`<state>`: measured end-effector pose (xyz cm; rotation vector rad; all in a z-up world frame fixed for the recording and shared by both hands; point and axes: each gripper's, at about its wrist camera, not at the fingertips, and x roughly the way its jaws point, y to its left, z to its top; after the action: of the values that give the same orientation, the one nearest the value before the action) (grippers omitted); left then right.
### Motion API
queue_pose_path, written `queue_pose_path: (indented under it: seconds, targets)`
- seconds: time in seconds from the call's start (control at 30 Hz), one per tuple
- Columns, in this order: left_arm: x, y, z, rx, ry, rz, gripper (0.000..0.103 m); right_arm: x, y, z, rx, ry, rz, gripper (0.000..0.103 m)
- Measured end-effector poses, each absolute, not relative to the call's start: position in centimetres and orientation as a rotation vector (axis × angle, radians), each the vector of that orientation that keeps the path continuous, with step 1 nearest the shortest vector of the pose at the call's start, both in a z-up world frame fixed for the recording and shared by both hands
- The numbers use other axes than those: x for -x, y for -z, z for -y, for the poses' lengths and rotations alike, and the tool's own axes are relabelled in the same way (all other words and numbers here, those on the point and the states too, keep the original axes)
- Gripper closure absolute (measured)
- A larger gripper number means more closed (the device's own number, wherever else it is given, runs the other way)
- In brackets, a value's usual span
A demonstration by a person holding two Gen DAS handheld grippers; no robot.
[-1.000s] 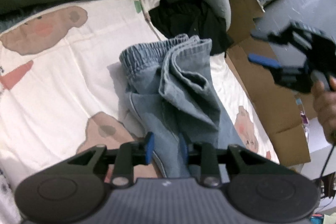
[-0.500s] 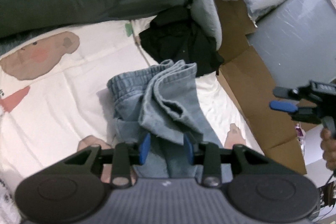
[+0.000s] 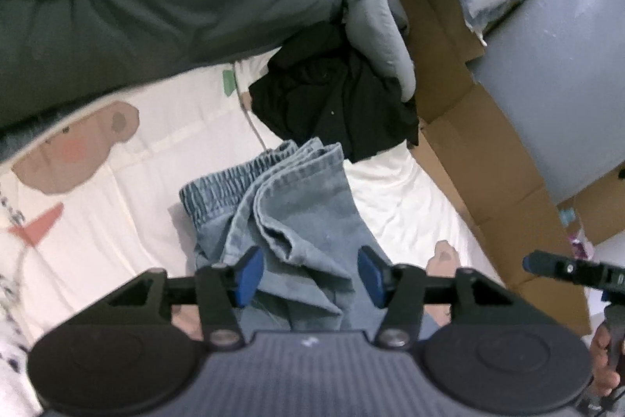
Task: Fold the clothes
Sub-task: 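Open the left gripper and move both grippers over the folded jeans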
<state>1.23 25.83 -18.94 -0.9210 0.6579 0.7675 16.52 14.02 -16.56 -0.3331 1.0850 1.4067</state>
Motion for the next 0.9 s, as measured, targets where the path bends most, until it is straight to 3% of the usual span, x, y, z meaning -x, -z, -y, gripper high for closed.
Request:
queue_pose_path:
  seconds: [0.23,0.4,0.7,0.83,0.9]
  targets:
    - [-2.9,18.5,-26.9,0.888,-0.76,-0.684,0.038,-16.5,16.3,-12.9,0.318,-1.457,-1.021,0.032]
    - [-4.3,21.6,-27.8,0.824,-0.715,-0.768,0.038,-16.5,19.3,-13.3,0.312,-1.52,-1.095,0.033]
    - [-5.0,26.6,-29.2,1.001,-0.592,-0.761,0.038,-15.8,25.2,-15.8,0.345,-1.52,-1.084,0.033]
    - [-5.1,27.5,-28.9,1.019,-0.599,-0.766,0.026,-16.7,27.7,-16.1,0.246,-1.459,-1.136,0.033]
    - [-5.0,28.1,-29.0,1.038,-0.6,-0.754,0.025,-17.2,28.6,-16.2,0.202,-1.431,-1.157,0.033]
